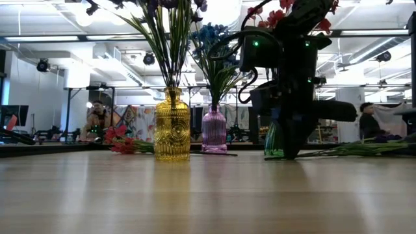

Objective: Sort flowers into vase by color
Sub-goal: Put the violet flowers into the yellow vase

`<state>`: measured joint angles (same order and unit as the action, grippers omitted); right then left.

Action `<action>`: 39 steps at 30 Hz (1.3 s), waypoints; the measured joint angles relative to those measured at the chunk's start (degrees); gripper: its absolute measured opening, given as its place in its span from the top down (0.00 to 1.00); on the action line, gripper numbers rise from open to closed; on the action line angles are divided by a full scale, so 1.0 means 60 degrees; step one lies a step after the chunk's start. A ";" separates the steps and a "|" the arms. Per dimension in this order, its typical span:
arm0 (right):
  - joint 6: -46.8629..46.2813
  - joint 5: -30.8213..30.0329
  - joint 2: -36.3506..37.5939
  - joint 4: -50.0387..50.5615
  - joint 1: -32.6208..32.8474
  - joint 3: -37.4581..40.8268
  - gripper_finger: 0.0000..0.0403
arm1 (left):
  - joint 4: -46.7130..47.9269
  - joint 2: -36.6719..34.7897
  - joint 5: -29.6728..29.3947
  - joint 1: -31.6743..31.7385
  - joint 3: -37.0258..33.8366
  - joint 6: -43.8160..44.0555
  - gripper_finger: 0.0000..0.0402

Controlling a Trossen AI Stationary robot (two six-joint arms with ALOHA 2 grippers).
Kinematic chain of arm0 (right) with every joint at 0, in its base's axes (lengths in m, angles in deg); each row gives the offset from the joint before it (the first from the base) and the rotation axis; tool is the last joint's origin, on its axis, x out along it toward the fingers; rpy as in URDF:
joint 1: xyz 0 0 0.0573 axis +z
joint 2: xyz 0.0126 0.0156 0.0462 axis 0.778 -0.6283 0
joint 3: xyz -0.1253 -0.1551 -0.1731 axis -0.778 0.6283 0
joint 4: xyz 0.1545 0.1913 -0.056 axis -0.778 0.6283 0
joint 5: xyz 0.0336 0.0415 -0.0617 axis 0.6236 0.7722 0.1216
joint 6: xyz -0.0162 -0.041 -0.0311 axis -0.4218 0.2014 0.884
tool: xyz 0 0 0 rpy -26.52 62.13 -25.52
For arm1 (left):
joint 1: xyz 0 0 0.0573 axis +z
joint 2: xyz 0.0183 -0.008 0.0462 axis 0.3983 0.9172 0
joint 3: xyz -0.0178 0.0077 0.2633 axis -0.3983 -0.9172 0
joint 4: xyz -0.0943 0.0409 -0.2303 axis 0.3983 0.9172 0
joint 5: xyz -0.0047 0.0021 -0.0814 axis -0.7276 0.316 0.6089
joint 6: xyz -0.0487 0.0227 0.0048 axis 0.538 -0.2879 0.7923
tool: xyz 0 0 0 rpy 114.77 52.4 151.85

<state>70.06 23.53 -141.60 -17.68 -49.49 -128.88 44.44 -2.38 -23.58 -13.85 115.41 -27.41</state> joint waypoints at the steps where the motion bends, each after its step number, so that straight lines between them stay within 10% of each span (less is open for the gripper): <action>1: -0.0070 0.0045 0.0000 0.0004 0.0089 -0.0058 0.96 | -0.0003 0.0013 -0.0112 0.0000 0.0000 0.0006 0.10; 8: -0.0718 0.1154 -0.0015 -0.0109 0.1013 -0.0767 0.97 | 0.0001 0.0185 -0.0198 0.0000 0.0000 0.0006 0.10; 28: -0.2619 -0.0241 -0.0309 -0.3625 0.3101 -0.2253 0.96 | -0.0390 0.0287 -0.0271 0.0004 0.0000 0.0783 0.10; 39: -0.3654 -0.0788 -0.0807 -0.3172 0.3215 -0.2345 0.68 | -0.1404 0.0316 -0.0300 0.0000 -0.0004 0.0953 0.10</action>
<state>48.14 18.80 -146.44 -36.72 -30.20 -142.95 36.02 -0.49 -25.38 -13.85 115.39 -21.69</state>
